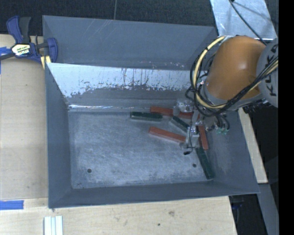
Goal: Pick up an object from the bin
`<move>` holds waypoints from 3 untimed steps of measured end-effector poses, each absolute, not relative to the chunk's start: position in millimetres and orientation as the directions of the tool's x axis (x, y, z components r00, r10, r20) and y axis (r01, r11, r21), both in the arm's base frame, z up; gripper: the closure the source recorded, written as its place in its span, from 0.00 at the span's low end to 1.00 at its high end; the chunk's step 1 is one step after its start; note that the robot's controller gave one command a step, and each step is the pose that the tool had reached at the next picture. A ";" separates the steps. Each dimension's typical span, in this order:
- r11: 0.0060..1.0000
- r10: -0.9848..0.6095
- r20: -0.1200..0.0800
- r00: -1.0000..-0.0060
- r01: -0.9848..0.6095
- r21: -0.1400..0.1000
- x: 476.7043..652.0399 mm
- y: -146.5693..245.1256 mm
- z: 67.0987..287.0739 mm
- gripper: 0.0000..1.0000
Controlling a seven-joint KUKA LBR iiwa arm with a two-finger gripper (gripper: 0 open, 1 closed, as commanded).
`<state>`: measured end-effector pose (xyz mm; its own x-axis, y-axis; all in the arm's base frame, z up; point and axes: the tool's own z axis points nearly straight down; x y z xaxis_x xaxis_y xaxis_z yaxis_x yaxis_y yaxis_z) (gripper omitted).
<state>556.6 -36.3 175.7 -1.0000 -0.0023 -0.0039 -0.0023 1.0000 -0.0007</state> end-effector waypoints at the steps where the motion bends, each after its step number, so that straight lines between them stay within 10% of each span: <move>1: 0.991 -0.133 -0.001 -0.991 -0.133 0.000 592.1 -66.2 67.8 0.00; 2: 0.991 -0.133 -0.007 -0.991 -0.133 0.000 593.6 -65.3 71.7 1.00; 3: 0.992 -0.126 0.000 -0.992 -0.126 0.000 551.6 -76.2 94.7 1.00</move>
Offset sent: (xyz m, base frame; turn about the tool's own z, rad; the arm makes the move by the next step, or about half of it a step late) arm 0.0349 -0.0293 -0.1057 -0.1321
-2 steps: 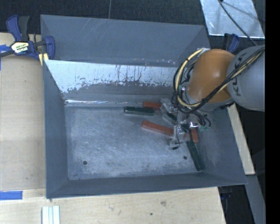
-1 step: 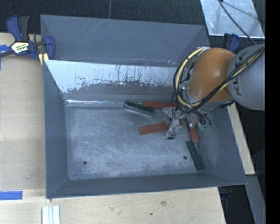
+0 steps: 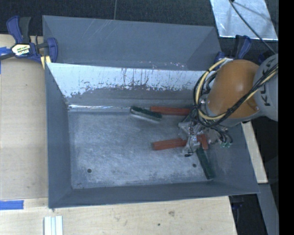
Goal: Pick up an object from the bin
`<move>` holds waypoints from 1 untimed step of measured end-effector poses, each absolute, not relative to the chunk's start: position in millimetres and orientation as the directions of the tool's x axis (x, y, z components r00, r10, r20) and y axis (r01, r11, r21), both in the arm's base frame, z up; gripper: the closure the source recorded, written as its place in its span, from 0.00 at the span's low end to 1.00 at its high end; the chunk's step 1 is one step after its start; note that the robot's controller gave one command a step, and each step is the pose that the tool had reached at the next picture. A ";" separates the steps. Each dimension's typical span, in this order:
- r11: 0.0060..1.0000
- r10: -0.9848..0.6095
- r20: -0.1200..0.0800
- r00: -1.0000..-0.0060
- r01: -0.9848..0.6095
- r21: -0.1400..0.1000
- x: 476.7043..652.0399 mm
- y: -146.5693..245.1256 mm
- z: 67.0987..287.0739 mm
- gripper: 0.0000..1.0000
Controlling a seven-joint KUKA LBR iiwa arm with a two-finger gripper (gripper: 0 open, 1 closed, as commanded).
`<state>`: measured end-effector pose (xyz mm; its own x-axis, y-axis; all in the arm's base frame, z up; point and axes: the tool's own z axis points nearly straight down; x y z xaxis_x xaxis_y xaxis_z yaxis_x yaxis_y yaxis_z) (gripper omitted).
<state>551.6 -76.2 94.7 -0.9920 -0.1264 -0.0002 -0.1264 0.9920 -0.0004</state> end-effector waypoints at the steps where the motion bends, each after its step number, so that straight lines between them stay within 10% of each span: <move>1: 0.990 -0.143 -0.012 -0.990 -0.143 -0.004 558.0 -84.8 234.4 1.00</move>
Offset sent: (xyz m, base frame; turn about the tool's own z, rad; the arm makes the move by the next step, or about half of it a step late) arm 0.0038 -0.0077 0.1347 -0.0194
